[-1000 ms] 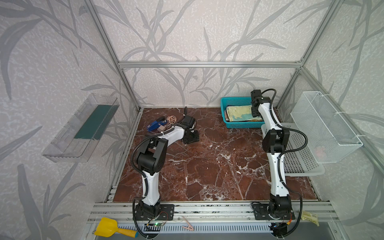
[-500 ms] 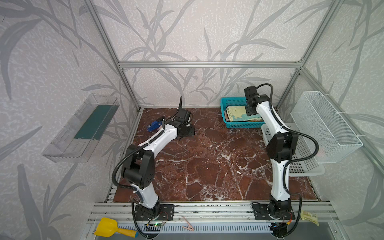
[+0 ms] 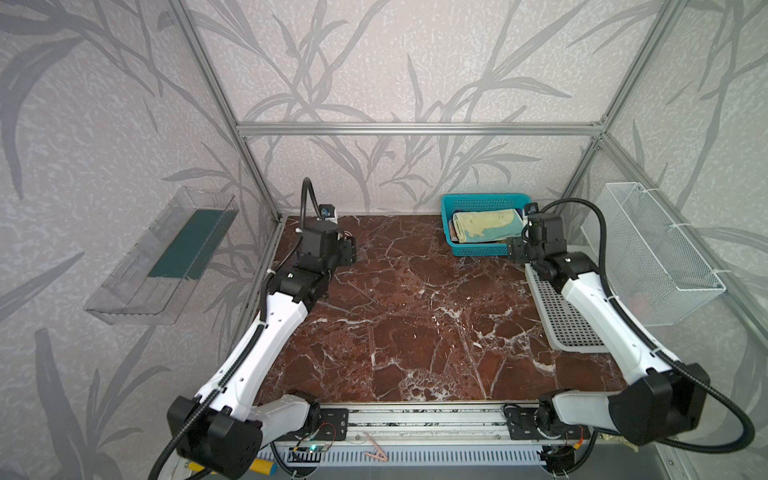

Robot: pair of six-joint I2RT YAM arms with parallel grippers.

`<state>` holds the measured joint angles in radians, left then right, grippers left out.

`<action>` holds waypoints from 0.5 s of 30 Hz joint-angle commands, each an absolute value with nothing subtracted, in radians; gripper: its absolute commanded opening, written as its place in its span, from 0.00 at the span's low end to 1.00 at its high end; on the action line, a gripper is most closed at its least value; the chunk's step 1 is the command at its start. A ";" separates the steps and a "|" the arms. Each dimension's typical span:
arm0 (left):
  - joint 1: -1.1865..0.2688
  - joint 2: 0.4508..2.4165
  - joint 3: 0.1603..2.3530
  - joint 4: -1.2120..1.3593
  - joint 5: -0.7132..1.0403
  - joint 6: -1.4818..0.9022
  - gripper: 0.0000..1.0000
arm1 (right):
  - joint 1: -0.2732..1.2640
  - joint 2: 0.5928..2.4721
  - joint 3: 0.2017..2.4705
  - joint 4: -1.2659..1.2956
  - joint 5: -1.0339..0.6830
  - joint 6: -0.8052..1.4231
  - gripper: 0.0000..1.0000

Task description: Fold and stack the towels

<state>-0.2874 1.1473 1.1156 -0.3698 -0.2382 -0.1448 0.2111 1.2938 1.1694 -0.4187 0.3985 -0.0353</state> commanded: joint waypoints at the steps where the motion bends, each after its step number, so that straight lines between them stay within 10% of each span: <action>1: -0.249 1.094 0.965 -0.124 -0.313 -0.068 0.82 | 0.207 1.237 1.041 -0.268 0.380 -0.025 0.96; 15: -0.195 1.208 0.540 0.480 -0.595 0.012 0.99 | 0.192 1.262 0.488 0.417 0.275 0.009 0.99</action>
<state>-0.2012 1.1797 0.6117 0.2684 -0.5060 -0.0410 0.1963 1.2324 0.5362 0.1764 0.2859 0.0113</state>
